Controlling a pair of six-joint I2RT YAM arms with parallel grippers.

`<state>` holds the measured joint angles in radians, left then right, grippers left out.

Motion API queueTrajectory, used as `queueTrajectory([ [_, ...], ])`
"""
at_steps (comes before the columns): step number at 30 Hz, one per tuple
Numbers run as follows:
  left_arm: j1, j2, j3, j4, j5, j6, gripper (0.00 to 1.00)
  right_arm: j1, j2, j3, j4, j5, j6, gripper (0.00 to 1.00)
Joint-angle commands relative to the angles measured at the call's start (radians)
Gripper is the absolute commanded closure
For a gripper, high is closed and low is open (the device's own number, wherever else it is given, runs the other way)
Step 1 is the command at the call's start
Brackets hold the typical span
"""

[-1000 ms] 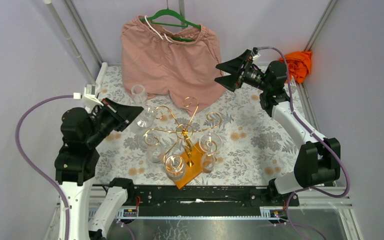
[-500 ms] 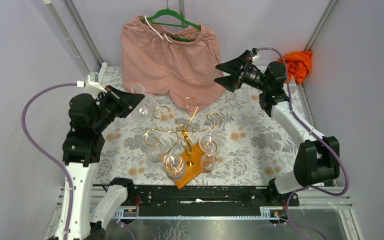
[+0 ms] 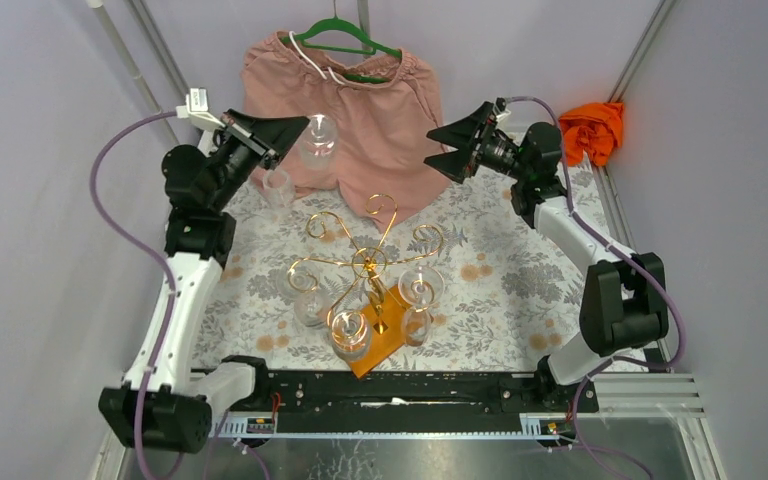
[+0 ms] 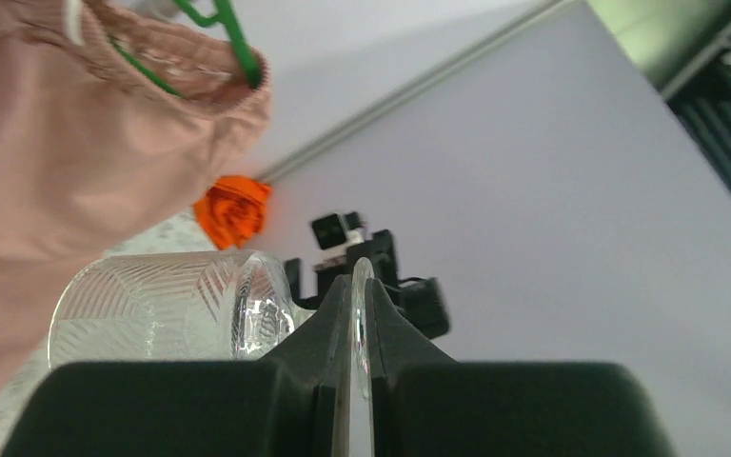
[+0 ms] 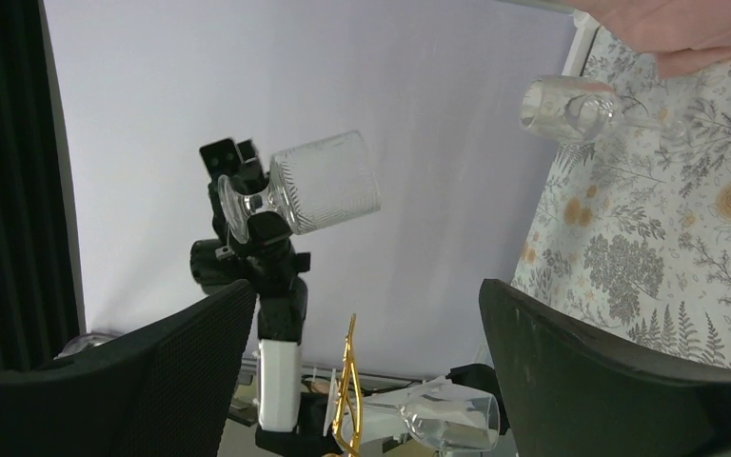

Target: Take the wine glass off the wine glass rack

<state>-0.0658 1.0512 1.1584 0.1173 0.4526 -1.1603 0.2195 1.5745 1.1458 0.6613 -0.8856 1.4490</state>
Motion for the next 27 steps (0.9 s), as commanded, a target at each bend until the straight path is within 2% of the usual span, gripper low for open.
queueTrajectory([
  [1, 0.0, 0.081, -0.03, 0.534, 0.15, -0.256, 1.0, -0.004, 0.04, 0.064, 0.204, -0.056, 0.065, 0.05],
  [5, 0.0, 0.12, -0.05, 0.753, 0.181, -0.382, 1.0, -0.004, 0.109, 0.099, 0.425, -0.082, 0.191, 0.09],
  [9, -0.007, 0.195, -0.066, 1.027, 0.199, -0.577, 1.0, -0.003, 0.212, 0.16, 0.759, -0.08, 0.429, 0.17],
  [14, -0.023, 0.279, -0.074, 1.325, 0.178, -0.749, 1.0, 0.009, 0.312, 0.242, 1.021, -0.046, 0.618, 0.18],
  [19, -0.048, 0.348, -0.09, 1.476, 0.148, -0.832, 1.0, 0.067, 0.341, 0.33, 1.041, -0.056, 0.623, 0.24],
  [27, -0.076, 0.378, -0.103, 1.487, 0.144, -0.821, 1.0, 0.143, 0.36, 0.394, 1.047, -0.048, 0.617, 0.28],
])
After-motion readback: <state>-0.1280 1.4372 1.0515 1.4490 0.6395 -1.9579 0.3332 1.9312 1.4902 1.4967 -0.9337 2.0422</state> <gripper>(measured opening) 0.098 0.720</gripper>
